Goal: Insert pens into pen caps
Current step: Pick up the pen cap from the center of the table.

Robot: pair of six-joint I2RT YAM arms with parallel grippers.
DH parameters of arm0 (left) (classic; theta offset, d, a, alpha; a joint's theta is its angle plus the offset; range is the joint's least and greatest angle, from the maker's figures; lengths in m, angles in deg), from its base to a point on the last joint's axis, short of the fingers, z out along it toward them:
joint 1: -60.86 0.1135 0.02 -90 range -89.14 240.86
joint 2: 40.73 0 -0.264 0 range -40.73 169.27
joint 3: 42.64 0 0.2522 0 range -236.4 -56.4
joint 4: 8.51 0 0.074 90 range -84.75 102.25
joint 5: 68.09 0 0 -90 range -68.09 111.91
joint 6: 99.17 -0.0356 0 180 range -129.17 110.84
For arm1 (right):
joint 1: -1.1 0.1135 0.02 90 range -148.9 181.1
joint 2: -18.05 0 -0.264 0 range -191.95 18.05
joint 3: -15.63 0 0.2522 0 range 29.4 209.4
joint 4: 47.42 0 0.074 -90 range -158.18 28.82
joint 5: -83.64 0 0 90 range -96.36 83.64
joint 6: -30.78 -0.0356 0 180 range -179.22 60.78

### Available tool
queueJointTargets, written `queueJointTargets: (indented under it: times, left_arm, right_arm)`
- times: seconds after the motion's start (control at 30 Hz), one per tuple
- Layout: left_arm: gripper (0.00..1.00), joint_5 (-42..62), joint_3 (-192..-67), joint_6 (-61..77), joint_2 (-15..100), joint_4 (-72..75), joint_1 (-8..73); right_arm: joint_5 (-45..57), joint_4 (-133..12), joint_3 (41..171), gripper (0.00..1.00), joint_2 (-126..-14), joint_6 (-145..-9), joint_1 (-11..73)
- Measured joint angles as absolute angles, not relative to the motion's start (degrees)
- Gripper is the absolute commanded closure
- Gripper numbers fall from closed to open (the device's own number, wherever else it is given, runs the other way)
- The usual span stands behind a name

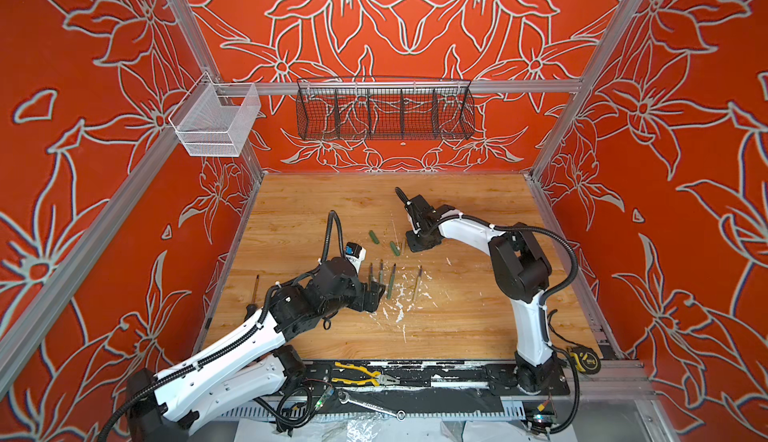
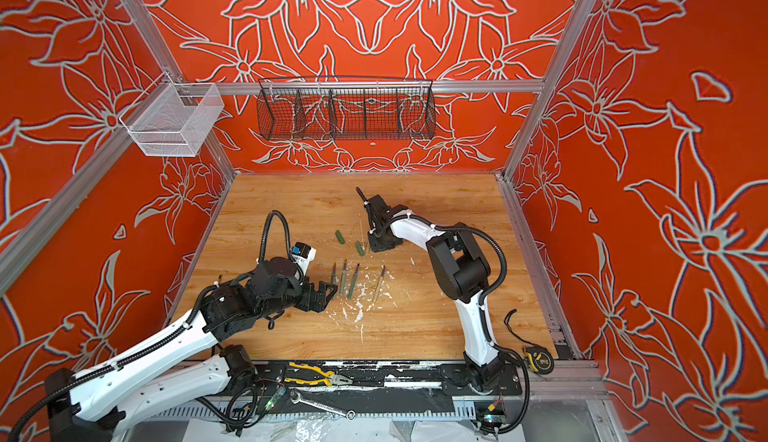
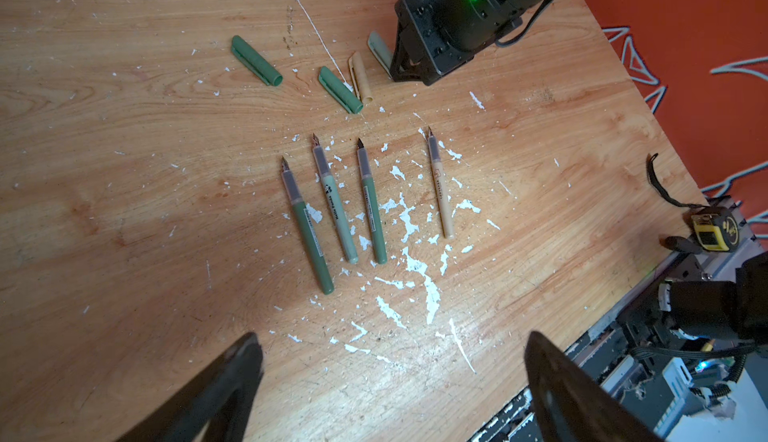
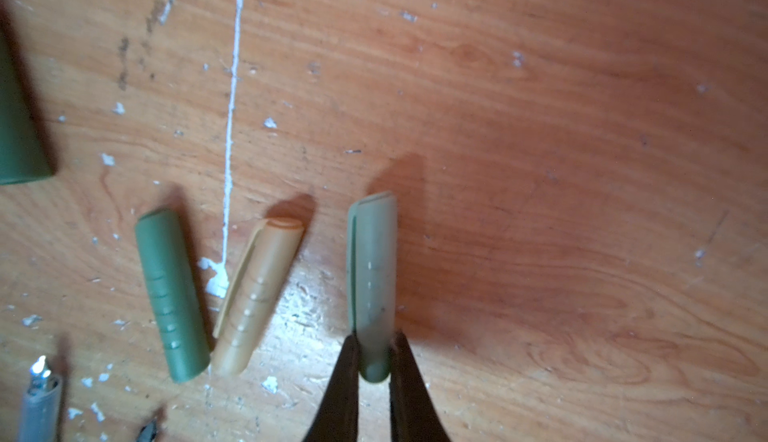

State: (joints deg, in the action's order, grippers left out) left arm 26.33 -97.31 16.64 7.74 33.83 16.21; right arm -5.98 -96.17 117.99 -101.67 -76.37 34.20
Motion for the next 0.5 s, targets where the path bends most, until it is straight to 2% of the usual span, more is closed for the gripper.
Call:
queueJointTargets:
  times: [0.3, 0.5]
  left_arm:
    - [0.03, 24.28, -96.98, 18.23, 12.33, 27.29, 16.21]
    - [0.03, 20.65, -96.10, 21.82, 16.81, 20.32, 16.81]
  right_arm:
    - [-4.69, -93.96, 110.43, 0.96, -92.92, -74.75, 34.20]
    - [-0.27, -90.11, 102.60, 0.95, -84.44, -74.40, 34.20]
